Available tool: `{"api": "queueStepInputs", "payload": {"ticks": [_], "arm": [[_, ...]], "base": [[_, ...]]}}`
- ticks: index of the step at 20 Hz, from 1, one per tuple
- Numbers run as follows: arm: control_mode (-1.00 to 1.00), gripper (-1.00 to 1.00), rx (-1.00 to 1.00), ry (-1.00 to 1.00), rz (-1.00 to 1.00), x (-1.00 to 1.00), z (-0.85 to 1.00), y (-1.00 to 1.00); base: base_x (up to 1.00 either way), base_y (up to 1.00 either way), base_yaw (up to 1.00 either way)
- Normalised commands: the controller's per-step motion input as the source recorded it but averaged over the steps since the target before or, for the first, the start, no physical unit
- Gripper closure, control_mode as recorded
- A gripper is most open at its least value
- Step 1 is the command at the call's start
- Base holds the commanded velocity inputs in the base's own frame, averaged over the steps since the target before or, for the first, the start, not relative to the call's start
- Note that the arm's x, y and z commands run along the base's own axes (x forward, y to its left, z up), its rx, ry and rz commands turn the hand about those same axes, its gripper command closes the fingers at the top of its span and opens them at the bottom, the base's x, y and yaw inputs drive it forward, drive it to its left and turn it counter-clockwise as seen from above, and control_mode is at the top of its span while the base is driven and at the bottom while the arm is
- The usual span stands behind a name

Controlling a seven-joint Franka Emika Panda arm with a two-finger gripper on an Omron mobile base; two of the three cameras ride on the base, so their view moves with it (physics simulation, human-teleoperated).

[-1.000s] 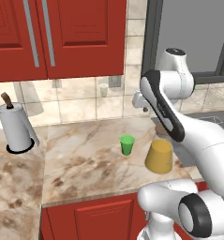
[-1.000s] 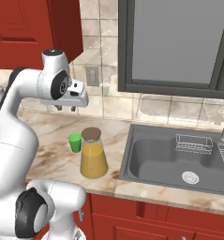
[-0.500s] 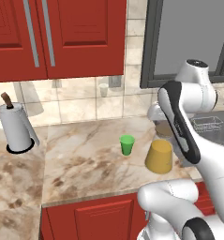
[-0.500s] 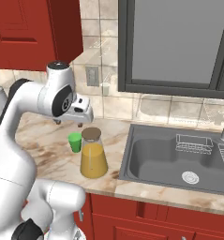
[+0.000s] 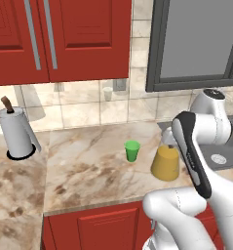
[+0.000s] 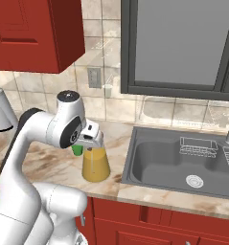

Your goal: Place the pitcher and cup on the dining counter for serving.

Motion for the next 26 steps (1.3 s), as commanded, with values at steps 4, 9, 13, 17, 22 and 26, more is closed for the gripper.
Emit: {"api": "queueStepInputs", "payload": {"ticks": [4, 9, 13, 17, 22, 26], "arm": [[-1.00, -1.00, 0.00, 0.00, 0.00, 0.17, -0.12, -0.04], [-1.00, -1.00, 0.00, 0.00, 0.00, 0.22, -0.40, -0.19], [-1.00, -1.00, 0.00, 0.02, 0.00, 0.36, -0.30, -0.09], [-1.00, -1.00, 0.01, 0.02, 0.00, 0.23, -0.18, -0.12], [-1.00, -1.00, 0.00, 0.01, 0.00, 0.12, -0.24, -0.15], [-1.00, -1.00, 0.01, 0.02, 0.00, 0.10, -0.31, -0.15]], "base": [[0.00, 0.00, 0.00], [0.00, 0.00, 0.00], [0.00, 0.00, 0.00], [0.00, 0.00, 0.00], [0.00, 0.00, 0.00], [0.00, 0.00, 0.00]]}}
